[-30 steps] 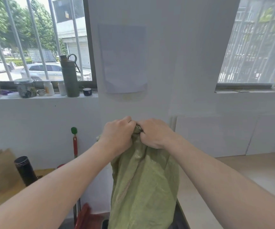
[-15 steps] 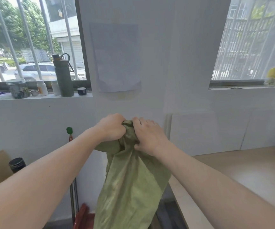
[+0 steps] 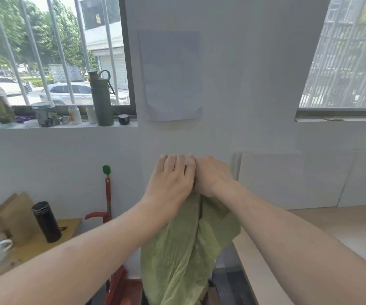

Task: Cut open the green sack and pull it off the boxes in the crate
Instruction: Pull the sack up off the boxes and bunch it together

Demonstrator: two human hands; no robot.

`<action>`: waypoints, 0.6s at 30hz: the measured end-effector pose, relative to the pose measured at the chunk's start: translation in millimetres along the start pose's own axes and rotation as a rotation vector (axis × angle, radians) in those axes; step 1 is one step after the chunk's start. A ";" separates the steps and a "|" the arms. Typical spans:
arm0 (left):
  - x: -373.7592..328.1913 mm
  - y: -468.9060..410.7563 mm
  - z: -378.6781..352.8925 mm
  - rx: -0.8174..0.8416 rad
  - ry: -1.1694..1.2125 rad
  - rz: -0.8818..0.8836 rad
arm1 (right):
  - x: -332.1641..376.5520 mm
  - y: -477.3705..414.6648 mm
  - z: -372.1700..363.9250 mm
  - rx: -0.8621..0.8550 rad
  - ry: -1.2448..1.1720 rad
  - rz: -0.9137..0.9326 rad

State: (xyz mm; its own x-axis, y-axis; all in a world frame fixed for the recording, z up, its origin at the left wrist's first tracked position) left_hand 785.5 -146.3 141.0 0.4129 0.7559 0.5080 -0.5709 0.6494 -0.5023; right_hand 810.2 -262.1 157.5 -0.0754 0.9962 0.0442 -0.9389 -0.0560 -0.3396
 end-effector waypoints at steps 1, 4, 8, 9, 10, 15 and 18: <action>-3.8 1.0 -1.8 -0.057 0.008 0.041 | 2.7 -1.1 2.2 0.000 -0.009 0.016; -3.3 -2.3 -9.1 -0.159 0.011 0.108 | 6.1 -0.9 7.5 0.099 -0.023 0.051; 9.0 -12.0 -17.9 -0.031 0.173 0.100 | 2.1 0.5 7.6 0.182 -0.026 0.052; 11.6 -13.6 -18.9 0.075 0.258 0.110 | 0.5 0.3 6.2 0.177 -0.033 0.052; 13.5 -15.5 -19.0 0.135 0.323 0.137 | -0.3 0.6 5.0 0.160 -0.036 0.059; 24.6 -27.6 -14.5 0.271 0.548 0.281 | -0.8 7.2 6.6 -0.133 0.174 0.157; 35.6 -30.1 -17.7 0.308 0.636 0.378 | 2.9 8.9 9.0 -0.275 0.299 0.168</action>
State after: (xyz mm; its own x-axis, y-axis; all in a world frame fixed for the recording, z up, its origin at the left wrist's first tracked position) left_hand 829.9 -137.5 161.8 0.4246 0.8829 -0.2007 -0.8849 0.3578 -0.2982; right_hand 798.7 -260.2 163.1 -0.0811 0.9526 -0.2933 -0.7944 -0.2395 -0.5582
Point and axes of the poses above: each hand's wrist, its own y-axis away from the middle knuckle, its own z-axis out of the back of the hand, x = y × z, the point moved 4 cm from there along -y, towards the middle knuckle, and after that the axes turned 4 degrees about -z, right-handed, at the moved point
